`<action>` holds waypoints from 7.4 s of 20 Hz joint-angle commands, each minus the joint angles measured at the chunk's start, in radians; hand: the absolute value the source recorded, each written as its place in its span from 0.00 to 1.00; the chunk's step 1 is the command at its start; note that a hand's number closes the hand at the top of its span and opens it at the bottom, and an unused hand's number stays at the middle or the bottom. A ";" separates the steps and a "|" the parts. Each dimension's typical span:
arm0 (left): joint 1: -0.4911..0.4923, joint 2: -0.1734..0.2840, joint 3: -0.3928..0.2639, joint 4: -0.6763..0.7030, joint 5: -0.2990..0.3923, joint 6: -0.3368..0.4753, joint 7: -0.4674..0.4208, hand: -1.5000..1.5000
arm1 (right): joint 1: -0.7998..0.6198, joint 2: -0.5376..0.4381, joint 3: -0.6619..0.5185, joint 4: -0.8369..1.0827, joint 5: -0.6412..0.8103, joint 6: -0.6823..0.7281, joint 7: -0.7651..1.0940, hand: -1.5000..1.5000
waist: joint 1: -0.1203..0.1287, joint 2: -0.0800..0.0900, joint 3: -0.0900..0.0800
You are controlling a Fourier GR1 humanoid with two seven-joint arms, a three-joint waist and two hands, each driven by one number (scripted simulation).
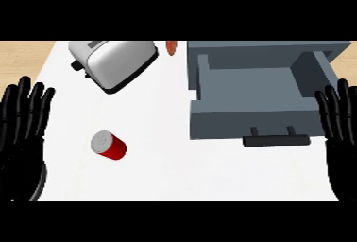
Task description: Pick up the can, place it into the drawer and close the drawer
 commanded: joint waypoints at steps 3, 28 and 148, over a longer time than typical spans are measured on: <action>0.003 -0.031 -0.124 -0.016 0.013 -0.068 -0.023 0.00 | -0.113 -0.010 -0.038 0.103 0.008 0.001 -0.025 0.00 | 0.025 -0.003 -0.015; 0.092 -0.003 -0.061 -0.097 0.063 -0.089 0.432 0.00 | 0.262 0.035 -0.065 -0.016 -0.021 0.084 0.063 0.00 | 0.017 -0.005 -0.015; -0.277 -0.058 0.184 0.943 0.089 -0.018 -0.231 1.00 | 0.280 0.108 -0.280 -0.096 -0.094 0.267 0.069 0.00 | 0.017 -0.005 -0.015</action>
